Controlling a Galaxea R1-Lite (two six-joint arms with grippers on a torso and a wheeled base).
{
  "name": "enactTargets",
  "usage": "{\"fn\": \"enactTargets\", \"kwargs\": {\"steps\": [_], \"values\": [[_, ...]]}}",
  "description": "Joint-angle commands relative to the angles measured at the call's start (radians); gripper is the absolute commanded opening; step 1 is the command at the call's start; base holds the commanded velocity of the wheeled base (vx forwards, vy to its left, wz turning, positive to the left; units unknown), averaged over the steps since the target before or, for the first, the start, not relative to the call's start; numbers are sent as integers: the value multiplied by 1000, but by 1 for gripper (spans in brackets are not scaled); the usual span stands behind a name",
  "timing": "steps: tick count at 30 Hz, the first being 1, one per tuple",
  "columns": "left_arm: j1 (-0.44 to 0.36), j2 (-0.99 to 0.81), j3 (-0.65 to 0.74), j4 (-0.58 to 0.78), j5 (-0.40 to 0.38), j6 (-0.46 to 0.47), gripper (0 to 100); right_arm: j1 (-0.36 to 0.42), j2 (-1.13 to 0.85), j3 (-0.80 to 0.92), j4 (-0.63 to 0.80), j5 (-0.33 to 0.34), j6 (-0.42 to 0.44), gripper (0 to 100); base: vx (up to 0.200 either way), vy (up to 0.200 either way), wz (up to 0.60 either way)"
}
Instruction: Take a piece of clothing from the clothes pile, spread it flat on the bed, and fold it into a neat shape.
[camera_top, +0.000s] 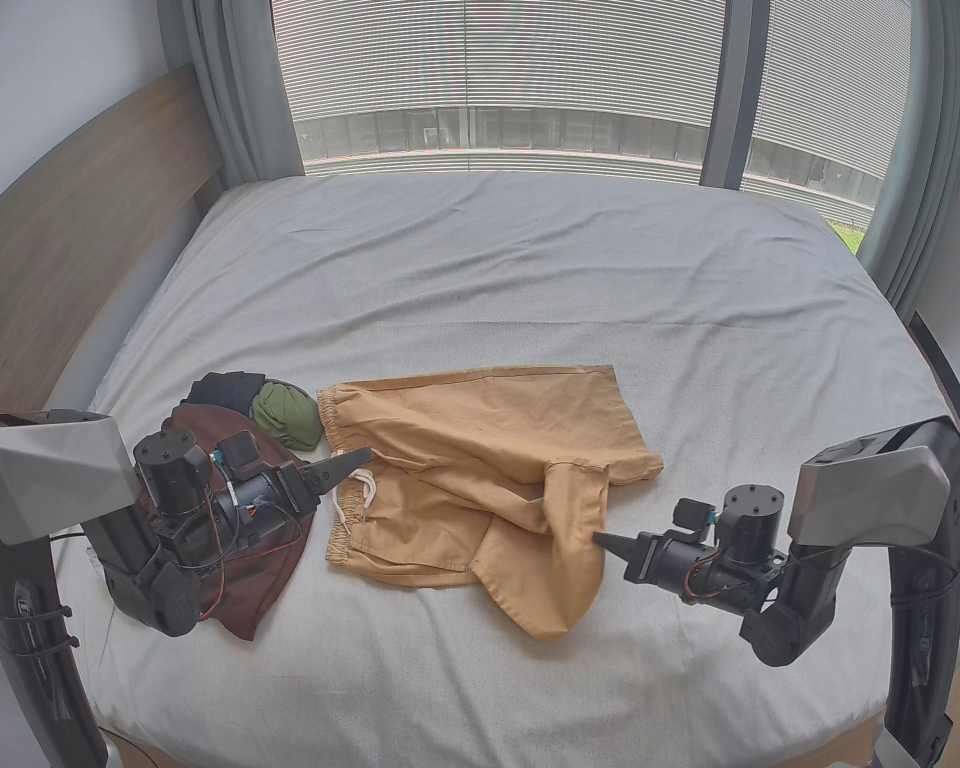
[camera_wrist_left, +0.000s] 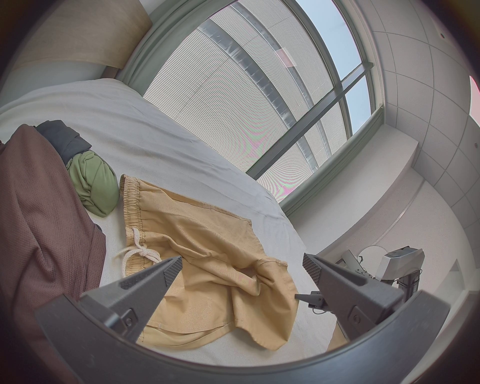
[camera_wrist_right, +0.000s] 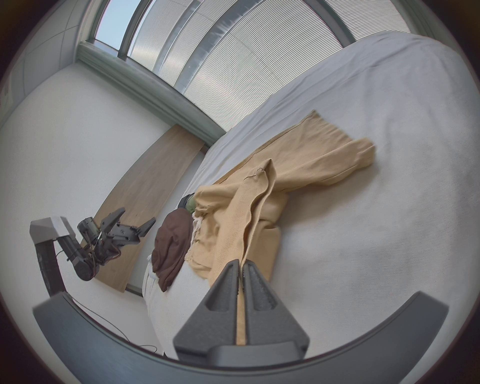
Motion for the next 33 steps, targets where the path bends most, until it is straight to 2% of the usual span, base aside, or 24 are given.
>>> {"fn": "enactTargets", "kwargs": {"steps": [1, 10, 16, 25, 28, 29, 33], "values": [[0, 0, 0, -1, 0, -1, 100, -65, -65, 54, 1, 1, 0, 0, 0, 0, 0], [0, 2, 1, -1, 0, -1, 100, -186, -51, 63, 6, -2, -5, 0, 0, 0, 0], [0, 4, 0, -1, 0, -1, 100, -240, -8, 42, 6, -5, -8, 0, 0, 0, 0], [0, 13, 0, -1, 0, -1, 100, -232, 92, 42, 4, 6, -5, 0, 0, 0, 0], [0, 13, 0, -1, 0, -1, 100, -200, 121, 44, 4, 6, -8, 0, 0, 0, 0], [0, 13, 0, -1, 0, -1, 100, -192, 129, 42, 4, 4, -13, 100, 0, 0, 0], [0, 11, 0, -1, 0, -1, 100, -154, 168, 37, 2, 3, -34, 100, 0, 0, 0]]}}
